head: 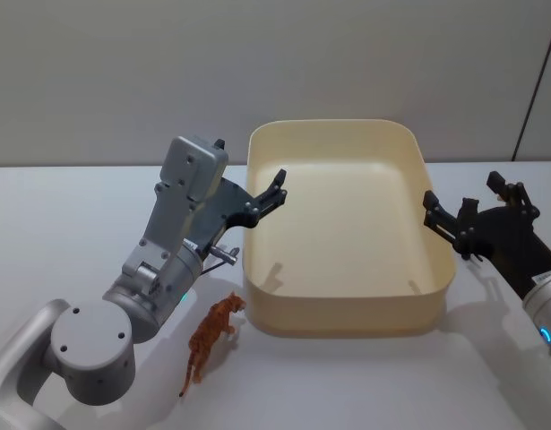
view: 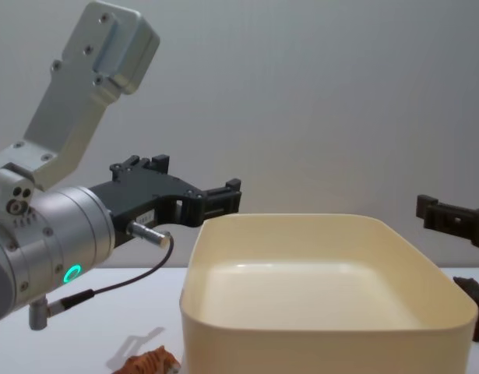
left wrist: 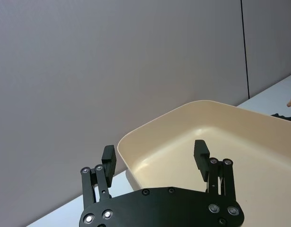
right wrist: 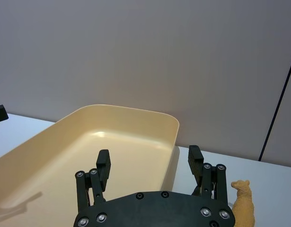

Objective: Pick up the toy alternately with two hands and place it into the central storage box.

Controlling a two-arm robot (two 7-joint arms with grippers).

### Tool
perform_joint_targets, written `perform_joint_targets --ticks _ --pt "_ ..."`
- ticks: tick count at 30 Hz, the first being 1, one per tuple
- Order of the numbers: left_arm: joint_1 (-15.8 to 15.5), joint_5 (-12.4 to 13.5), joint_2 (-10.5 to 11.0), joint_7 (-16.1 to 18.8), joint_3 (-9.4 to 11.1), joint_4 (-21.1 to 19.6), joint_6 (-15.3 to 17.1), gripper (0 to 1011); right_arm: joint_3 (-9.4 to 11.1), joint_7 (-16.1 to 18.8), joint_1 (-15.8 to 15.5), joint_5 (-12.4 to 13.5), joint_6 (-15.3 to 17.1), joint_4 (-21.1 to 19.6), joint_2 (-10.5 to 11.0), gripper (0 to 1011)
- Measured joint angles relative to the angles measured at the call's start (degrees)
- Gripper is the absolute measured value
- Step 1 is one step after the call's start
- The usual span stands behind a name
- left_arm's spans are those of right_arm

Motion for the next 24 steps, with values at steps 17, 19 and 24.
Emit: perform_joint_targets --ticks 17,19,24 --pt "0.0 0.0 0.0 0.0 0.0 0.0 0.0 1001 0.3 -0.1 -0.1 0.2 0.0 0.0 0.3 1001" --pt "0.0 0.0 0.0 0.0 0.0 0.0 0.0 1001 0.7 -0.3 -0.3 0.6 0.0 0.1 0.7 1001" --pt "0.0 0.0 0.0 0.0 0.0 0.0 0.0 1001 2.1 -1.0 -1.0 2.0 -0.1 0.1 2.1 1001"
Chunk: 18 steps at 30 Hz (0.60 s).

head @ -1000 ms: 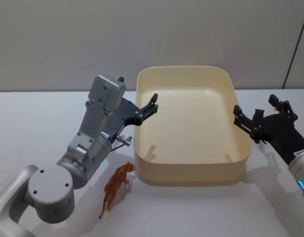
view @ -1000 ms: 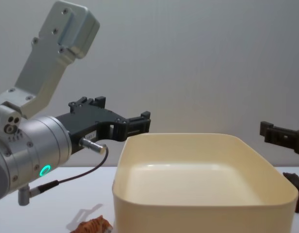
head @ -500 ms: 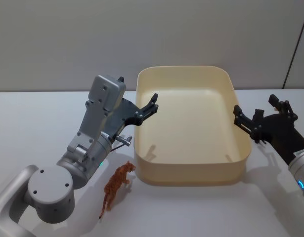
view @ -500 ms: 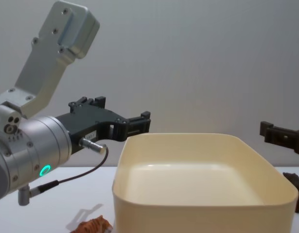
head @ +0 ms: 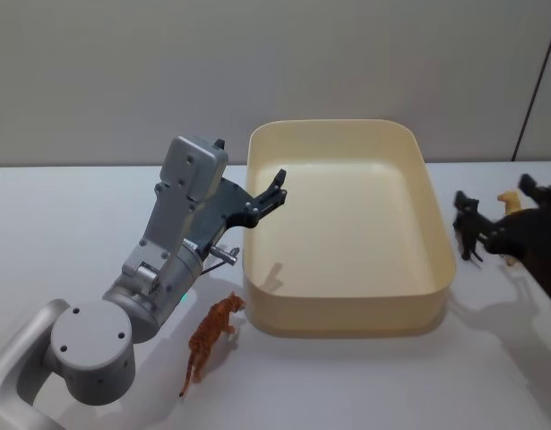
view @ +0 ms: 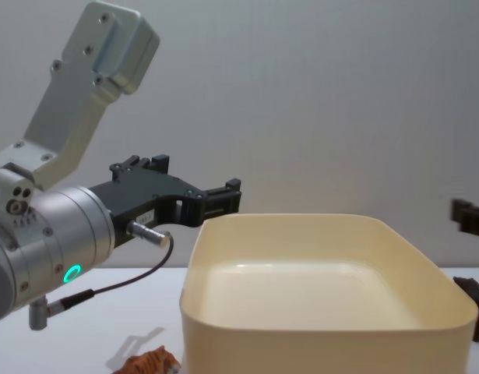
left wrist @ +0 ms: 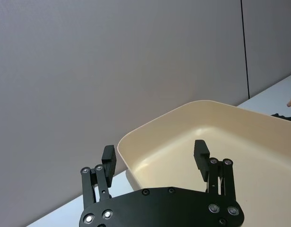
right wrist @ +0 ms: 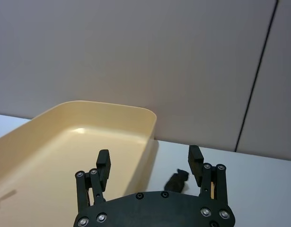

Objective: Pick up the toy alternately with two hands and place it into the central storage box.

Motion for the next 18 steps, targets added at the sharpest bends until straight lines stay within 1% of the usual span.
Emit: perform_joint_targets --ticks 4,5,8,10,14,16,17,18 --pt "0.0 0.0 0.0 0.0 0.0 0.0 0.0 1001 1.6 -1.0 -0.8 1.7 0.0 0.1 1.7 1001" --pt "0.0 0.0 0.0 0.0 0.0 0.0 0.0 1001 1.6 -1.0 -0.8 1.7 0.0 0.1 1.7 1001" --pt "0.0 0.0 0.0 0.0 0.0 0.0 0.0 1001 3.0 -1.7 -1.5 3.1 0.4 0.2 3.0 1001" --pt "0.0 0.0 0.0 0.0 0.0 0.0 0.0 1001 3.4 -1.9 -1.7 3.6 0.7 0.2 3.3 1001" --pt "0.0 0.0 0.0 0.0 0.0 0.0 0.0 1002 4.4 -2.1 -2.1 4.8 2.3 0.5 4.3 1001" --pt "0.0 0.0 0.0 0.0 0.0 0.0 0.0 1001 4.6 -2.1 -2.2 5.2 2.9 0.6 4.5 1001" --pt "0.0 0.0 0.0 0.0 0.0 0.0 0.0 1001 4.8 -2.1 -2.2 5.6 3.8 0.7 4.7 1001" --pt "0.0 0.0 0.0 0.0 0.0 0.0 0.0 1001 4.8 -2.1 -2.2 5.6 3.8 0.7 4.7 1001"
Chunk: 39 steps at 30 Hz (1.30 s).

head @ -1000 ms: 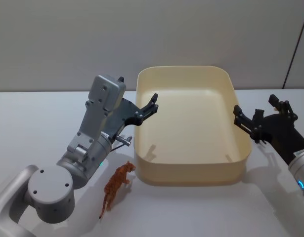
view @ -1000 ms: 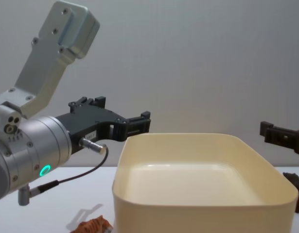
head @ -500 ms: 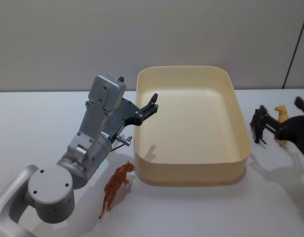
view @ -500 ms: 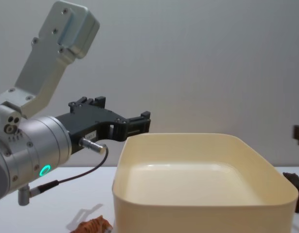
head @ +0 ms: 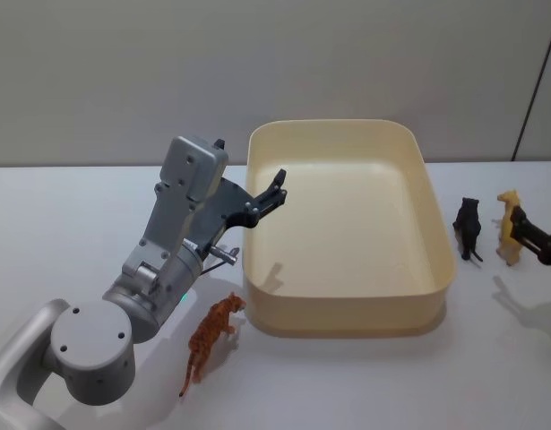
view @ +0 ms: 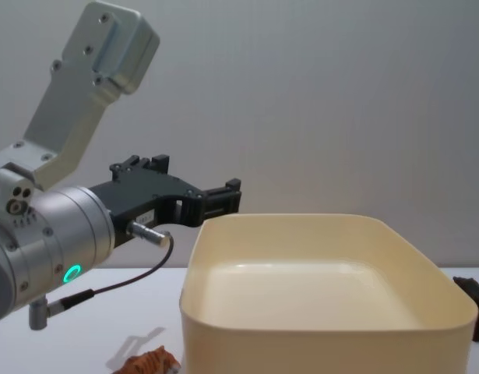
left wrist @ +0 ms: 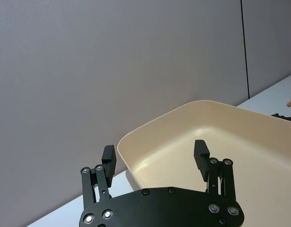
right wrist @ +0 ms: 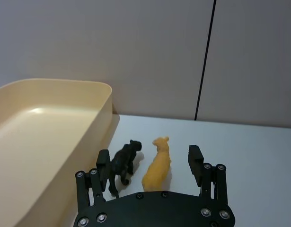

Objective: Pick up the toy alternately with two hands and place it into the central storage box.

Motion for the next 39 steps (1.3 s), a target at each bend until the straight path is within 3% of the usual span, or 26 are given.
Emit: perform_joint_targets --ticks 11,18,32,39 --pt "0.0 0.0 0.0 0.0 0.0 0.0 0.0 1001 -0.2 -0.8 2.2 1.1 6.7 3.3 -1.0 1001" --pt "0.0 0.0 0.0 0.0 0.0 0.0 0.0 1001 -1.6 -1.6 5.6 -0.4 9.1 7.6 -3.3 1001" --pt "0.0 0.0 0.0 0.0 0.0 0.0 0.0 1001 -4.1 -2.0 11.7 -4.7 8.0 15.7 -7.6 996" --pt "0.0 0.0 0.0 0.0 0.0 0.0 0.0 1002 -4.8 -2.4 13.5 -6.3 7.1 18.2 -8.9 831"
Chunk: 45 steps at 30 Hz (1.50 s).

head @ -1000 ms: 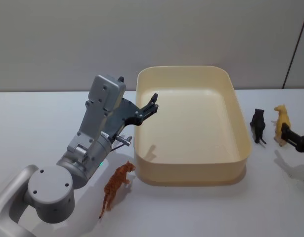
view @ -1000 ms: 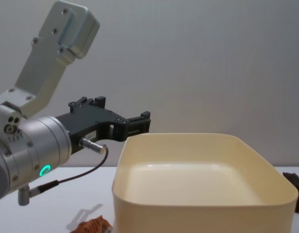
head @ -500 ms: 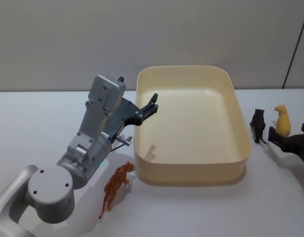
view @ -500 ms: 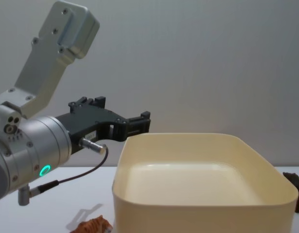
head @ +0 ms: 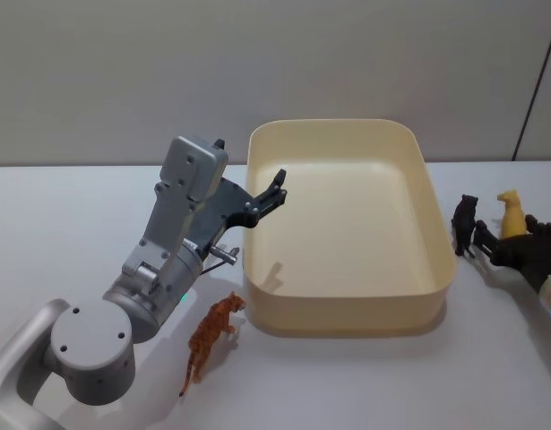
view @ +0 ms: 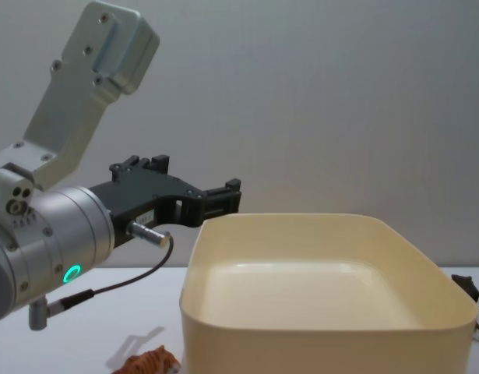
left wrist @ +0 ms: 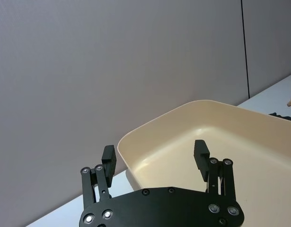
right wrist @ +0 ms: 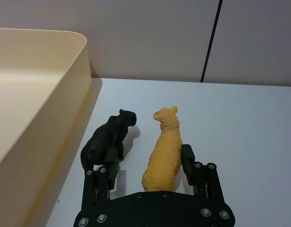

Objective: Pick up the toy alternately with two hands and place it into the central storage box.

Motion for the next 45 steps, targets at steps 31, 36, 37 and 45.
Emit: perform_joint_targets --ticks 31,36,37,45 --pt "0.0 0.0 0.0 0.0 0.0 0.0 0.0 1001 0.5 0.6 -0.2 -1.8 -3.8 -1.0 0.4 359" --pt "0.0 0.0 0.0 0.0 0.0 0.0 0.0 1001 1.6 1.3 -1.7 -1.7 -5.2 -4.8 1.9 359" --pt "0.0 0.0 0.0 0.0 0.0 0.0 0.0 1001 1.7 1.4 -1.9 -1.6 -5.3 -5.3 2.1 359" --pt "0.0 0.0 0.0 0.0 0.0 0.0 0.0 1001 3.1 4.8 -3.0 -0.3 -5.3 -10.9 4.1 358"
